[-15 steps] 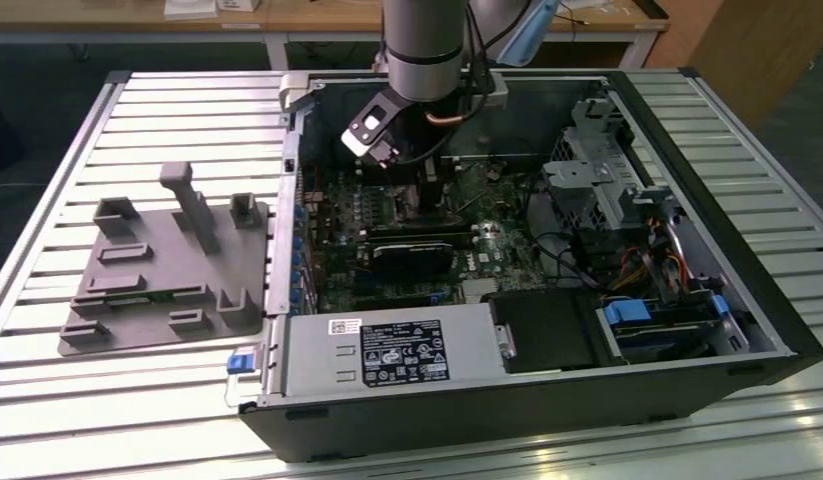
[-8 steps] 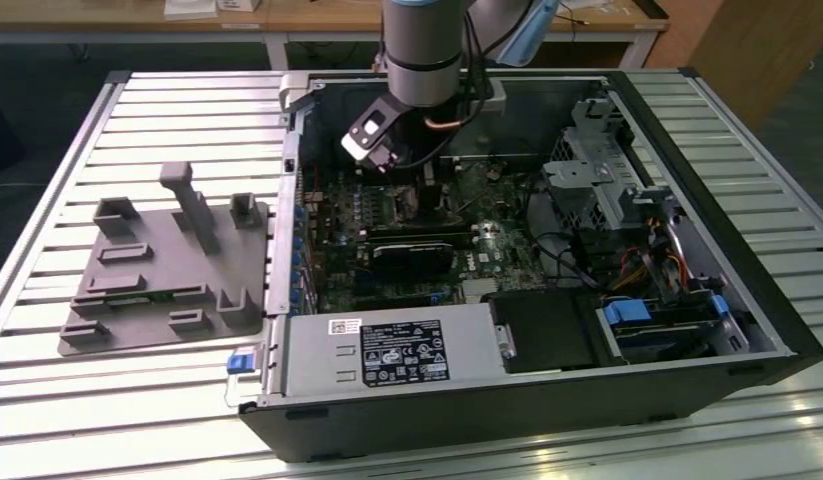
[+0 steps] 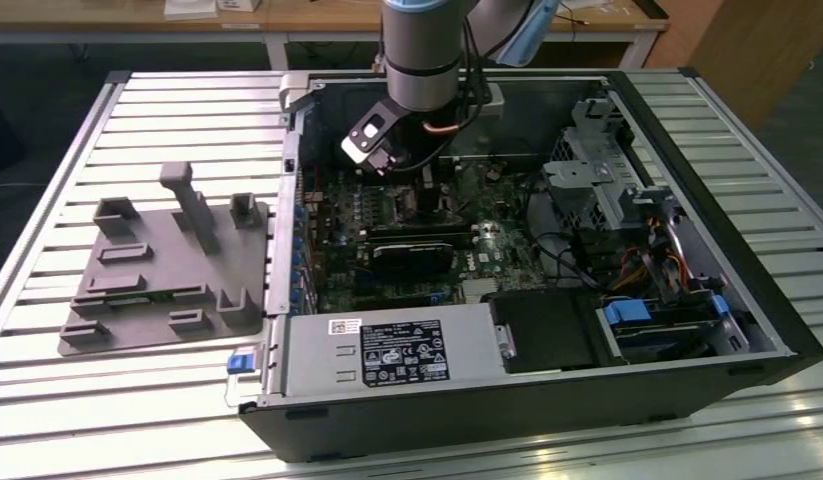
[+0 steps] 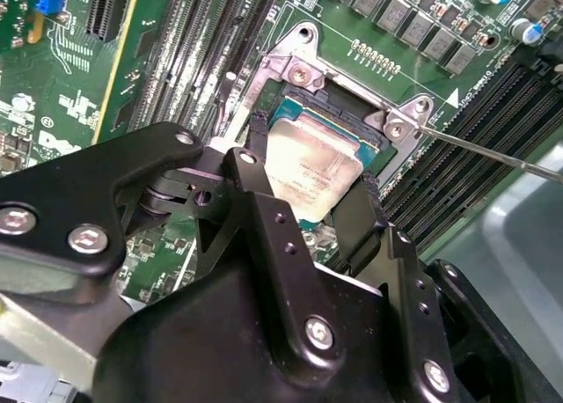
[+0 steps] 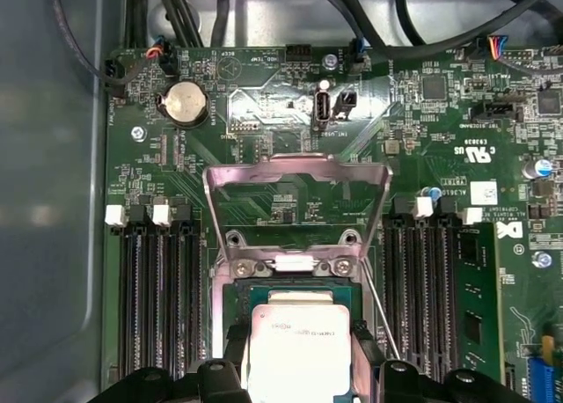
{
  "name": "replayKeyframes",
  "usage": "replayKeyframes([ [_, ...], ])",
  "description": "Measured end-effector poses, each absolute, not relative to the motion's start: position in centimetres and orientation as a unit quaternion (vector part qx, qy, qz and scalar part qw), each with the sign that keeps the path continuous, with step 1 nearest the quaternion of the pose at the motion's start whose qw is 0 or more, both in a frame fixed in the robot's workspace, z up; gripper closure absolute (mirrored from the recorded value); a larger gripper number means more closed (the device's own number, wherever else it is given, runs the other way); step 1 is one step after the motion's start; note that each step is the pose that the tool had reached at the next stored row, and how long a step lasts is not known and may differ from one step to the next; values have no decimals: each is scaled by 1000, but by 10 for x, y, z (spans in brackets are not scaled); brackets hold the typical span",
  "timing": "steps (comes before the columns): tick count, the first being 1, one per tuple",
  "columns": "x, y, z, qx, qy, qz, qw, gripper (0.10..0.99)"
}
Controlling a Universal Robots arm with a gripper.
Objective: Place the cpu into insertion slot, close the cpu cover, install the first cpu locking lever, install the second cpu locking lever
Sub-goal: 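Place the cpu into insertion slot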
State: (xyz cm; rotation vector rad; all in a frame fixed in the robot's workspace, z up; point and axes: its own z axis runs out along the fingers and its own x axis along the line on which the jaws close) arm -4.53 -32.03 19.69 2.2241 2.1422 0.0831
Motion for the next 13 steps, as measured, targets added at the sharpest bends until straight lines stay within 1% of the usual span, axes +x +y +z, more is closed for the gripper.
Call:
replayKeyframes([
  [13,-45,-318,193,711,702,27,26,545],
])
